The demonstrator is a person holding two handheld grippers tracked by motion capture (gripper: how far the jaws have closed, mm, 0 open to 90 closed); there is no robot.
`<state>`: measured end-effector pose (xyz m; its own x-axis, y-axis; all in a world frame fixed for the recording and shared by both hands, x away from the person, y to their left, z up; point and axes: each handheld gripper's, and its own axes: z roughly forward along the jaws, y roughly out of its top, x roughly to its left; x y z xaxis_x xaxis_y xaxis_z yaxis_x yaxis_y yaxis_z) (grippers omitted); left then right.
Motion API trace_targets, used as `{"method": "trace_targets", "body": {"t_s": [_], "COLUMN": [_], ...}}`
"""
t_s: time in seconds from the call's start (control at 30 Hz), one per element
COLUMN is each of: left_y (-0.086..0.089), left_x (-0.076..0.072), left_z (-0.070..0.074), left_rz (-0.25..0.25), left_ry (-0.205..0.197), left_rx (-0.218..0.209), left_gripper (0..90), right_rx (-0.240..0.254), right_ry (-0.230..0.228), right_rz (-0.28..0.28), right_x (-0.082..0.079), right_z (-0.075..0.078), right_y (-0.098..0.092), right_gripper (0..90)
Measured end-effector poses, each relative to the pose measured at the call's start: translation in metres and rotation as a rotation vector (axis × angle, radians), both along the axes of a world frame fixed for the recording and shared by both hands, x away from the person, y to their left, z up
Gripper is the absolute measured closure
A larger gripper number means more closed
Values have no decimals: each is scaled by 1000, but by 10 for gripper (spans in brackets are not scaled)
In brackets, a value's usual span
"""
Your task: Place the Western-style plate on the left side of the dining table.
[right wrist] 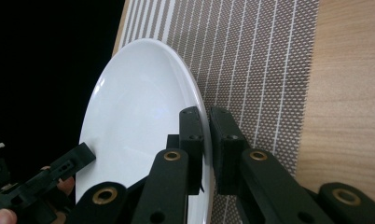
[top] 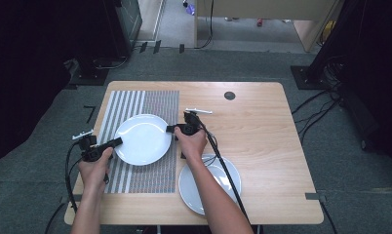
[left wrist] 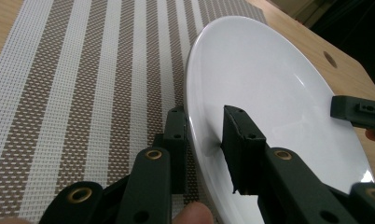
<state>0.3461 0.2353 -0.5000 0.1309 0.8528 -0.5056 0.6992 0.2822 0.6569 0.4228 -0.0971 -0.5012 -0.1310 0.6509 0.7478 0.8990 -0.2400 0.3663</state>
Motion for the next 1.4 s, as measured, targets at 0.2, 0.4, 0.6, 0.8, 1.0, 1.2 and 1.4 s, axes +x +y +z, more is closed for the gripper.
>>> {"method": "trace_targets", "body": {"t_s": [0.2, 0.4, 0.6, 0.8, 1.0, 1.2, 1.4], "left_y": [3, 2, 3, 3, 1, 1, 0], "left_x": [5, 8, 11, 13, 14, 14, 14], "left_z": [-4, -6, -10, -14, -17, -17, -17], "left_rz": [32, 47, 63, 71, 64, 62, 62], "left_ry": [4, -1, 8, 20, 24, 25, 23], "left_rx": [-3, 3, 4, 7, 16, 16, 22], "left_gripper": [723, 719, 711, 702, 695, 696, 696], "right_rx": [-11, -25, -42, -59, -66, -69, -65], "right_ry": [7, -1, -14, -28, -34, -45, -55], "right_rz": [-10, -19, -31, -37, -48, -58, -69], "right_x": [7, 10, 14, 17, 19, 20, 21], "right_z": [-3, -4, -5, -7, -8, -10, -12], "right_y": [7, 11, 15, 20, 19, 20, 20], "right_gripper": [853, 849, 849, 848, 848, 844, 843]}}
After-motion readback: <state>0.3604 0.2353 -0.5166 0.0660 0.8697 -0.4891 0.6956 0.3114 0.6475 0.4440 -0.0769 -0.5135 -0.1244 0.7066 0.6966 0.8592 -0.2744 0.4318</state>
